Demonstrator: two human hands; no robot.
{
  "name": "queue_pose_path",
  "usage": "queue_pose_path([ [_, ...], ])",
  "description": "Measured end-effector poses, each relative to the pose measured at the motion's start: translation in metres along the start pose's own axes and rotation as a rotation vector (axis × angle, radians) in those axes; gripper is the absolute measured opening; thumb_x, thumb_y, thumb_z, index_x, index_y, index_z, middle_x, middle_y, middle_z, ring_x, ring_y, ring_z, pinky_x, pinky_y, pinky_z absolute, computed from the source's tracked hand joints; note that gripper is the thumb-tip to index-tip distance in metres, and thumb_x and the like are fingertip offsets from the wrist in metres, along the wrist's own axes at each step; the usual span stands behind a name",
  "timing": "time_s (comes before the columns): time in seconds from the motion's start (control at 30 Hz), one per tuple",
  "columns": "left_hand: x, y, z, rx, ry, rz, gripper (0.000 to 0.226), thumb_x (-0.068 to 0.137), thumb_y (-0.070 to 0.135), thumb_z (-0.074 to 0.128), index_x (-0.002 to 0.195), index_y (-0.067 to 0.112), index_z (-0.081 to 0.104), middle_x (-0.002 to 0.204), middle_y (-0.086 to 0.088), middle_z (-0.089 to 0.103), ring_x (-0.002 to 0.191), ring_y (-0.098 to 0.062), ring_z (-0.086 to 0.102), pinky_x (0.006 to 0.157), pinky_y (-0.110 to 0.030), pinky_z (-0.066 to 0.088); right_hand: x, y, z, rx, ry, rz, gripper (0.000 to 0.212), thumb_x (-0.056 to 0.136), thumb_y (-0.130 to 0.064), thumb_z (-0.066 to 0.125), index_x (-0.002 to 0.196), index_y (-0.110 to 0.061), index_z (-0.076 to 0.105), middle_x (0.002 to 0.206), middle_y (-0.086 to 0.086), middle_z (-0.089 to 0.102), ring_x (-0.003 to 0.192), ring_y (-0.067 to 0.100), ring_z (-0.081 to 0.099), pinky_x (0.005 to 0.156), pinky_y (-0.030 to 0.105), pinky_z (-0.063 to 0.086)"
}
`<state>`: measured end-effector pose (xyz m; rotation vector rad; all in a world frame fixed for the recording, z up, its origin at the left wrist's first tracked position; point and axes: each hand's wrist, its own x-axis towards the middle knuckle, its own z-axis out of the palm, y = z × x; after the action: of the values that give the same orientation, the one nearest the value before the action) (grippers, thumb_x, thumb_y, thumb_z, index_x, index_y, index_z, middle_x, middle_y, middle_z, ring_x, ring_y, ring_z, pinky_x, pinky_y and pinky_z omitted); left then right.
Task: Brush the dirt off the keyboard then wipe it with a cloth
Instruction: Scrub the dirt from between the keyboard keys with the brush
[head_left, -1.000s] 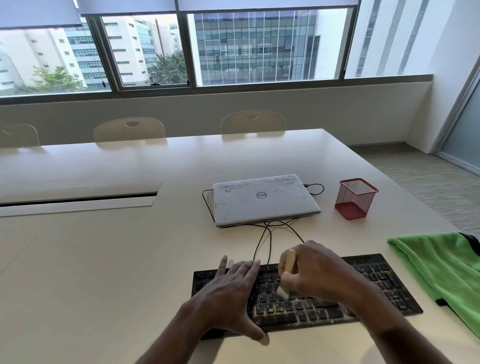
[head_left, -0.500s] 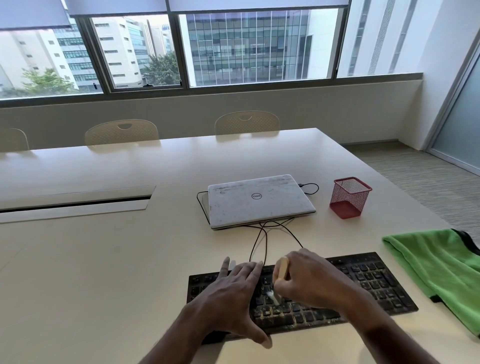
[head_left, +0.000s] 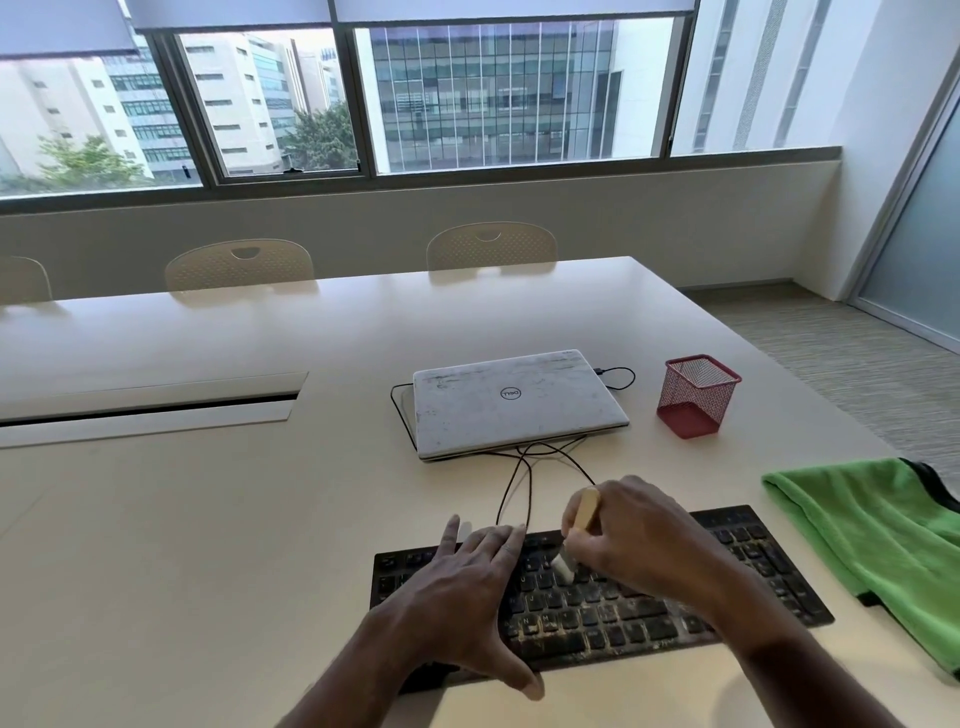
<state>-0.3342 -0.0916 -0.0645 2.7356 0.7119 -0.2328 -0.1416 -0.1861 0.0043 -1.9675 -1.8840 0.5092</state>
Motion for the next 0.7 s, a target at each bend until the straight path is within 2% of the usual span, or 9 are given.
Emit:
queue_pose_path([
  [0.17,0.004,0.004,-0.001,0.004,-0.011,0.010,0.144,0.070,0.077,0.075,0.159,0.010,-0.016,0.171,-0.005,-0.006,0.154,-0.020,-0.007,0.114,-0.037,-0.028,-0.004,0.003,0.009,0.006,-0.131,0.014,0.025,0.093,-0.029,0.060,0.084,-0.009,0.073,0.078,0.007,0.073,0.052,0.006,0.047,0.055,0.020,0.047],
  [0.3,0.006,0.005,-0.001,0.004,-0.019,0.015,0.143,0.070,0.076,0.076,0.160,0.010,-0.015,0.171,-0.004,-0.006,0.154,-0.020,-0.007,0.117,-0.038,-0.027,-0.002,0.003,0.005,0.006,-0.005,0.000,0.023,0.094,-0.028,0.058,0.082,-0.013,0.072,0.075,0.009,0.072,0.050,0.007,0.047,0.055,0.019,0.048],
  [0.47,0.009,0.007,-0.002,0.013,-0.026,0.020,0.142,0.071,0.076,0.075,0.159,0.011,-0.016,0.171,-0.004,-0.008,0.154,-0.021,-0.008,0.116,-0.038,-0.027,-0.004,0.003,0.009,-0.007,-0.129,-0.012,0.025,0.093,-0.031,0.059,0.086,-0.011,0.072,0.080,0.007,0.072,0.055,0.007,0.048,0.063,0.028,0.054],
  [0.6,0.012,0.006,0.000,0.008,-0.023,0.034,0.143,0.070,0.078,0.074,0.160,0.015,-0.017,0.171,-0.003,-0.007,0.155,-0.020,-0.007,0.117,-0.039,-0.026,-0.005,0.000,0.000,0.080,-0.082,-0.075,0.014,0.092,-0.029,0.061,0.086,-0.024,0.072,0.073,-0.004,0.069,0.056,0.003,0.053,0.059,0.019,0.049],
  [0.7,0.013,0.004,0.001,0.012,-0.018,0.042,0.143,0.070,0.078,0.074,0.161,0.015,-0.015,0.171,-0.003,-0.006,0.155,-0.021,-0.007,0.117,-0.039,-0.025,-0.008,-0.002,0.003,0.073,-0.190,-0.140,0.013,0.093,-0.029,0.061,0.089,-0.023,0.071,0.077,-0.003,0.070,0.061,0.014,0.060,0.061,0.027,0.055],
])
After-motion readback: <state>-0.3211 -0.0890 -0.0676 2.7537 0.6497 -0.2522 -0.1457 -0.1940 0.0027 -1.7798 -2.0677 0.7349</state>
